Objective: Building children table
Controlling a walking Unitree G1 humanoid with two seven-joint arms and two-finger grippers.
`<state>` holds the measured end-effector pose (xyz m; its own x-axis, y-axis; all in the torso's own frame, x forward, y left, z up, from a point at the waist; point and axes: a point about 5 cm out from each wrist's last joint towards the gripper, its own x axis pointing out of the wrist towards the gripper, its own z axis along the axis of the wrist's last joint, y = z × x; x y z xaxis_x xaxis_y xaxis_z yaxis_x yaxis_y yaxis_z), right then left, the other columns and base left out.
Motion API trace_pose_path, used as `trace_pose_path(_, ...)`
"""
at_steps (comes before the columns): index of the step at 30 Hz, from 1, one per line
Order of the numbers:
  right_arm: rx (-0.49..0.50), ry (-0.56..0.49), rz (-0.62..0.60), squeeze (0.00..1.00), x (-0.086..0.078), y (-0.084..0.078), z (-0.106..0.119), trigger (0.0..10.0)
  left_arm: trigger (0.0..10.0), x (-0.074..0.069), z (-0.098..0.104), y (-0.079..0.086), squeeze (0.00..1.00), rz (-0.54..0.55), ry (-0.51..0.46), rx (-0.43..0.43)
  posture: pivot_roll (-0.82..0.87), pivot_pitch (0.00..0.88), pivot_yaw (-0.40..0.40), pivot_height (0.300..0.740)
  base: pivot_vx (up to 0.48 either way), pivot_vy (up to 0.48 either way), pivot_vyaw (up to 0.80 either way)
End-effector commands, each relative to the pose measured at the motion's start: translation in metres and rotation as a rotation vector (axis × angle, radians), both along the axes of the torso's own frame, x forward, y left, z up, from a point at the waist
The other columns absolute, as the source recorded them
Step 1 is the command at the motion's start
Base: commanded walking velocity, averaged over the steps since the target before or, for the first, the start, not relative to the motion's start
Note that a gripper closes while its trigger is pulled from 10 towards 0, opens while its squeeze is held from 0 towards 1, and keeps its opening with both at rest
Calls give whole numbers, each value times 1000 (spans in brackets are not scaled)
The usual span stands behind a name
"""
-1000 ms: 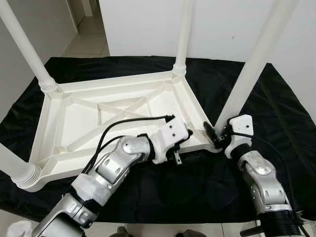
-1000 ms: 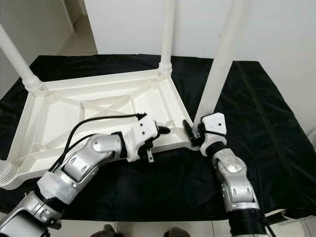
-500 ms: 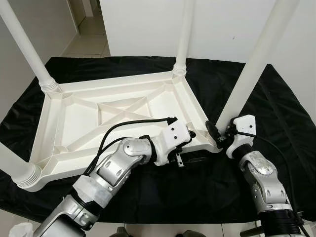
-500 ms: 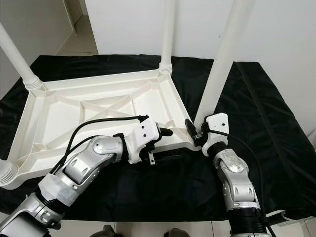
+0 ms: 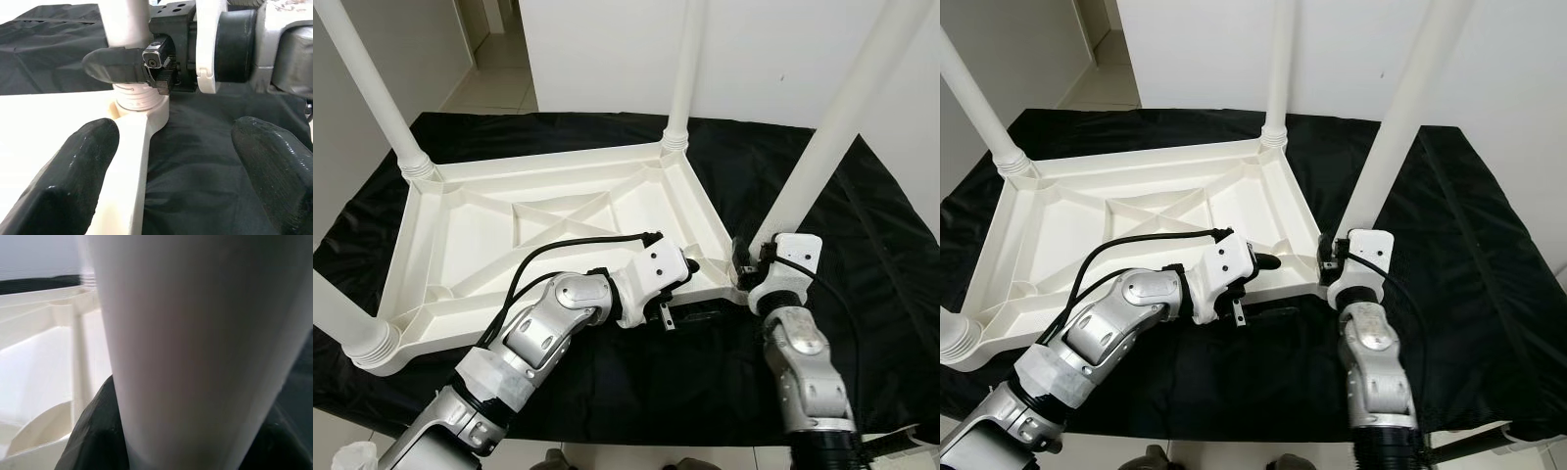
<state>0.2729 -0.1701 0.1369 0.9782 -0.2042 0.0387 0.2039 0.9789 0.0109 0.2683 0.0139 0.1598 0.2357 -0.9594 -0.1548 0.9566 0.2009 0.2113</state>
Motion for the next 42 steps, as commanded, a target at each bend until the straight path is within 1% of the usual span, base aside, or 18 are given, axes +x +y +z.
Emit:
trace_pose_path(1,9,99,-128,0,-8,-7,-16,10000,10000,-1,1,0,0,-76,3,21,-69,0,26,740,0,0,0)
trace_pose_path(4,16,104,-187,0,-11,1,-17,10000,10000,0,2,0,0,-72,2,21,-70,0,27,740,0,0,0)
trace_pose_path(7,66,98,-211,0,-15,20,-17,10000,10000,1,2,0,0,-65,3,19,-71,6,30,740,0,0,0)
trace_pose_path(15,67,72,-240,0,-16,16,-9,10000,10000,2,3,1,0,-61,5,19,-68,13,30,740,0,0,0)
trace_pose_path(16,73,67,-238,184,-15,17,-8,10000,10000,2,3,1,0,-59,4,19,-68,12,32,740,0,0,0)
trace_pose_path(18,75,63,-238,184,-15,17,-8,10000,10000,3,3,2,0,-58,3,20,-68,12,32,740,0,0,0)
trace_pose_path(19,78,43,-225,1000,-14,18,-5,10000,10000,3,3,2,0,-57,3,20,-66,12,31,740,0,0,0)
trace_pose_path(22,89,2,-186,1000,-13,20,1,10000,10000,3,4,2,0,-55,3,19,-64,12,30,740,0,0,0)
trace_pose_path(27,82,0,-137,1000,-12,15,1,10000,10000,4,4,1,0,-53,2,18,-66,12,32,740,0,0,0)
trace_pose_path(28,71,-4,-82,0,-12,13,1,10000,10000,3,4,1,0,-54,2,17,-69,11,36,740,0,0,0)
trace_pose_path(30,64,-5,-44,0,-11,12,1,10000,10000,3,4,1,0,-56,2,17,-69,11,36,740,0,0,0)
trace_pose_path(31,33,-12,30,0,-11,7,3,10000,10000,3,4,1,0,-60,2,17,-72,11,41,740,0,0,0)
trace_pose_path(32,21,-14,57,0,-11,5,3,10000,10000,4,4,1,0,-61,1,18,-75,10,45,740,0,0,0)
trace_pose_path(36,1,-24,130,0,-11,1,4,10000,10000,4,5,1,0,-64,-1,20,-76,9,46,740,0,0,0)
trace_pose_path(37,-27,-30,188,0,-11,-3,5,10000,10000,4,5,0,0,-67,-2,20,-76,9,48,740,0,0,0)
trace_pose_path(39,-36,-32,206,0,-10,-4,5,10000,10000,4,5,0,0,-68,-2,21,-78,8,51,740,0,0,0)
trace_pose_path(40,-82,-22,292,0,-9,-13,5,10000,10000,4,5,-1,0,-74,-3,20,-78,8,52,740,0,0,0)
trace_pose_path(42,-100,-16,324,0,-8,-16,5,10000,10000,3,5,-1,0,-76,-3,20,-78,8,52,740,0,0,0)
